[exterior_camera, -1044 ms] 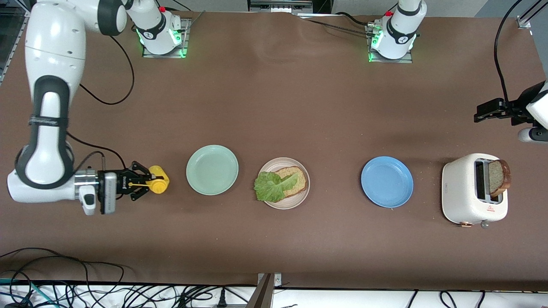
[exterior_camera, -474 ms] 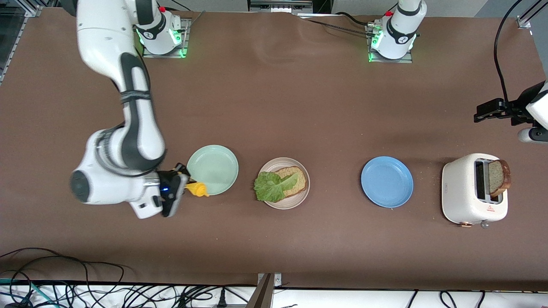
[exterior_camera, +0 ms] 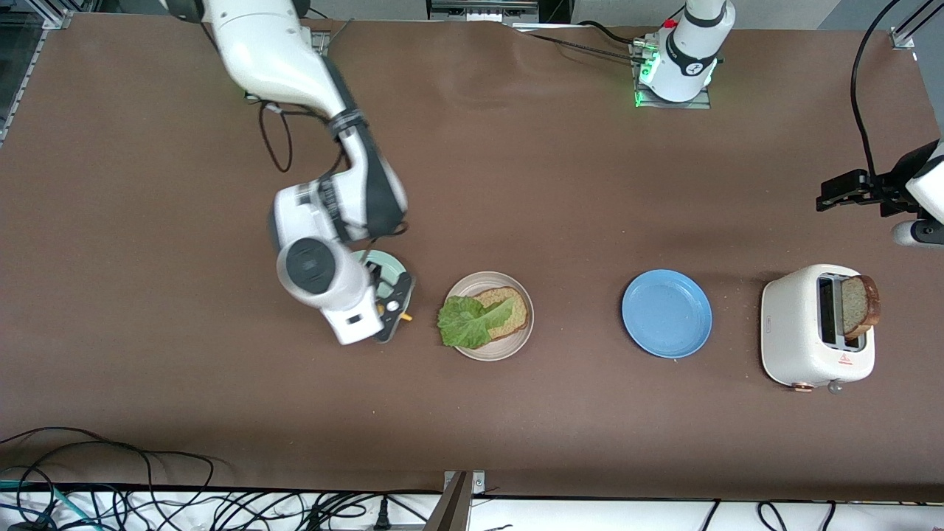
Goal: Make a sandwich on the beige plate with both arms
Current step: 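Lift the mustard bottle and carry it over the lettuce on the plate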
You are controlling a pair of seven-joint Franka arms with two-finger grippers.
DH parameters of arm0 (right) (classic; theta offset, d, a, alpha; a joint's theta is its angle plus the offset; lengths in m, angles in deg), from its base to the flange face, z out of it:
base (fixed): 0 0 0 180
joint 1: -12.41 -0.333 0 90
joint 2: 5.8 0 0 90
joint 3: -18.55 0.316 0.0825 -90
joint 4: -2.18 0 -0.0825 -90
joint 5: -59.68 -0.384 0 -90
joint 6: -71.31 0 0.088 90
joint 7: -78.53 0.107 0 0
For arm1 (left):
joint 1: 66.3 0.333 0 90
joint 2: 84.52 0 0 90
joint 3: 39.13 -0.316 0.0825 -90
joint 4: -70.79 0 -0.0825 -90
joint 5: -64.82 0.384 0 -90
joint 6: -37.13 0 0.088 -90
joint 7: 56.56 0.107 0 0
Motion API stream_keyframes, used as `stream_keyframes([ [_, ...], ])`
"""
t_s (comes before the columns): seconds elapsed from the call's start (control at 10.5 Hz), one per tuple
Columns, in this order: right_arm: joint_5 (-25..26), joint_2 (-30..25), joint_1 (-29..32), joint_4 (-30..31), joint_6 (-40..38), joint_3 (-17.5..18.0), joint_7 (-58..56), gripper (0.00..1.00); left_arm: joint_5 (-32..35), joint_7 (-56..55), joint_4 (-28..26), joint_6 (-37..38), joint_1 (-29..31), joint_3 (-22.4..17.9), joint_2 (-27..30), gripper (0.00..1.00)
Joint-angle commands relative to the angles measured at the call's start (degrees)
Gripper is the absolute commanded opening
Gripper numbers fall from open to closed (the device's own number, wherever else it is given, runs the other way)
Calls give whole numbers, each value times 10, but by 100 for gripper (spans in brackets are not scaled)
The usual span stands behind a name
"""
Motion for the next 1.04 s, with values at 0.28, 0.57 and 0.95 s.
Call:
stream_keyframes([
  [0.28,220,14,-117,-2,1,-7,127,0,14,10,13,4,-2,0,-5,100],
  [0.57,262,20,-135,-2,-1,-5,135,0,14,10,13,4,-2,0,-5,100],
  [0.95,236,5,-118,-2,-15,-12,126,0,15,10,13,4,-2,0,-5,100],
])
